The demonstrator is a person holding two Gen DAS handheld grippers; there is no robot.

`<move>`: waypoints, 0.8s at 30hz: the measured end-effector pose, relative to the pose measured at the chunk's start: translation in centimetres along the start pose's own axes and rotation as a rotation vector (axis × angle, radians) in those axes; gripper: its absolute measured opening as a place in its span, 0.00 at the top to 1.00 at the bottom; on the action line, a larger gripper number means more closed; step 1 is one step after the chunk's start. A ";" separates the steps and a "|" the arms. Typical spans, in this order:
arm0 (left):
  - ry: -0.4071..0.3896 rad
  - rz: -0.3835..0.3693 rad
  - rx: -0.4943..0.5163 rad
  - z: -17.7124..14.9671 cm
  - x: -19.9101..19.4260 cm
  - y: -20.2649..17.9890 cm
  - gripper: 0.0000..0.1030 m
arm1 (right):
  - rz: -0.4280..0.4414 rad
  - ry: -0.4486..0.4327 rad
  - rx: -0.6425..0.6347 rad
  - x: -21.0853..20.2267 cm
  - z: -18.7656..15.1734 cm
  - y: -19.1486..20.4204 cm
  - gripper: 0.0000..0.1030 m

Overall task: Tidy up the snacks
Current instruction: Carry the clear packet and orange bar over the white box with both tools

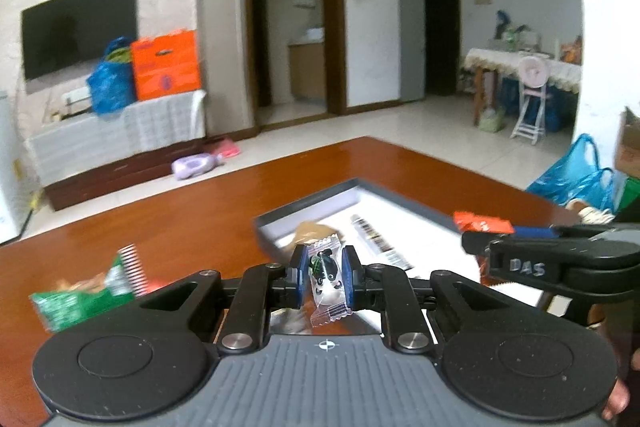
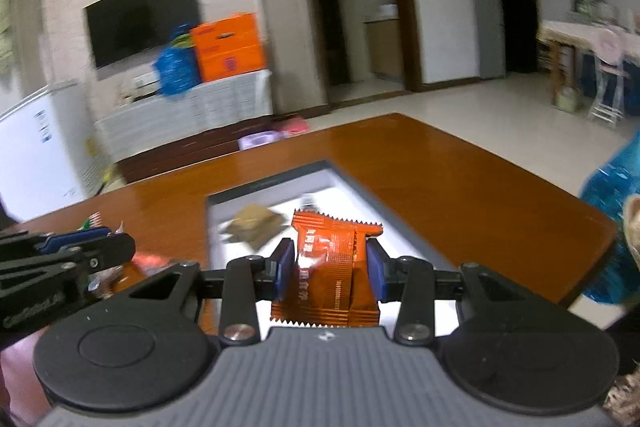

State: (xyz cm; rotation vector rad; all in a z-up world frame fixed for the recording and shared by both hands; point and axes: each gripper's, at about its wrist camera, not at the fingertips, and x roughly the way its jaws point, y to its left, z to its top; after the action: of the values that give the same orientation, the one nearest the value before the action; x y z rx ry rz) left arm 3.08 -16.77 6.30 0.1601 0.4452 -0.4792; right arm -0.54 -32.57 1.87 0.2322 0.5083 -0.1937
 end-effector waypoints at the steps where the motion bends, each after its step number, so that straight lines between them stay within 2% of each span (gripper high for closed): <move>1: -0.001 -0.013 0.004 0.0 0.4 -0.7 0.81 | -0.016 0.004 0.018 0.1 0.1 -0.7 0.62; 7: 0.021 -0.094 0.044 -0.7 3.4 -4.0 0.81 | -0.084 0.060 0.155 1.1 0.0 -4.2 0.62; 12: 0.063 -0.129 0.075 -2.0 5.8 -4.9 0.81 | -0.079 0.096 0.212 2.1 -0.2 -5.9 0.62; 16: 0.104 -0.148 0.091 -3.2 7.3 -5.2 0.81 | -0.084 0.146 0.240 3.7 -0.4 -6.0 0.62; 19: 0.134 -0.177 0.064 -3.7 8.0 -5.0 0.81 | -0.087 0.188 0.245 4.6 -0.7 -6.0 0.62; 24: 0.187 -0.235 0.025 -4.4 9.1 -4.8 0.81 | -0.088 0.191 0.226 4.9 -1.0 -5.0 0.62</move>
State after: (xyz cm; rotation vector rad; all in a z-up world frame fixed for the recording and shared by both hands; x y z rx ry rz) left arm 6.40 -23.59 -1.97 0.1782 0.6453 -0.7043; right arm 2.04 -37.69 -2.29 0.4524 0.6873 -0.3178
